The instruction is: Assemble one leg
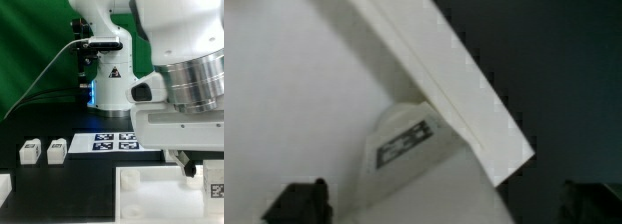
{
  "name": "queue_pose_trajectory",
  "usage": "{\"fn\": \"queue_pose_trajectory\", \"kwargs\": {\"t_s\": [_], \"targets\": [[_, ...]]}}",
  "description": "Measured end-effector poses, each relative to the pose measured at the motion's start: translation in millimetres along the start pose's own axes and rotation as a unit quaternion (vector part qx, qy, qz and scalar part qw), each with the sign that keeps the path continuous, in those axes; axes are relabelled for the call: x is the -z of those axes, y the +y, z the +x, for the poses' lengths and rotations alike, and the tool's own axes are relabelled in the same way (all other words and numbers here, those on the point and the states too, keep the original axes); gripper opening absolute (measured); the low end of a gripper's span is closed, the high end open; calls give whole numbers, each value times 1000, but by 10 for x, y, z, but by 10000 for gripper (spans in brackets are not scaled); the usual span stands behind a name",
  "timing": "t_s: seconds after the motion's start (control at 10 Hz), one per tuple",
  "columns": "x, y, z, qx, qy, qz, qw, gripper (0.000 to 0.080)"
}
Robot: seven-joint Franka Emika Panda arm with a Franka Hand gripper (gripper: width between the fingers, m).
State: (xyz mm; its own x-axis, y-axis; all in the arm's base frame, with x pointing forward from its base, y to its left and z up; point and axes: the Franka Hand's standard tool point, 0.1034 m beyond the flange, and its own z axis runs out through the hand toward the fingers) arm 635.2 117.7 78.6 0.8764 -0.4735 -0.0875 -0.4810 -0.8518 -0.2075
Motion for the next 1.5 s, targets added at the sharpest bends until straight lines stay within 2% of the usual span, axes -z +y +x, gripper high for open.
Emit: {"fn": "queue_pose_trajectory", "kwargs": {"t_s": [0.2,0.4,0.6,0.7,0.8,1.0,1.1,1.2,1.3,1.5], "targets": [[-81,52,55,135,12,-7,991,649],[-122,68,80,116,17,-4,993,649],[-126,67,79,86,17,-3,996,377],[-128,62,74,44,17,-2,999,377],[-128,75,79,-3,17,-2,1000,295],[-112,92,94,-140,16,-1,990,295],[-106,109,99,-224,14,4,975,295],[-123,138,96,-331,11,17,943,295],[-142,161,53,-448,0,33,893,295],[-147,174,46,-549,-24,51,834,295]]}}
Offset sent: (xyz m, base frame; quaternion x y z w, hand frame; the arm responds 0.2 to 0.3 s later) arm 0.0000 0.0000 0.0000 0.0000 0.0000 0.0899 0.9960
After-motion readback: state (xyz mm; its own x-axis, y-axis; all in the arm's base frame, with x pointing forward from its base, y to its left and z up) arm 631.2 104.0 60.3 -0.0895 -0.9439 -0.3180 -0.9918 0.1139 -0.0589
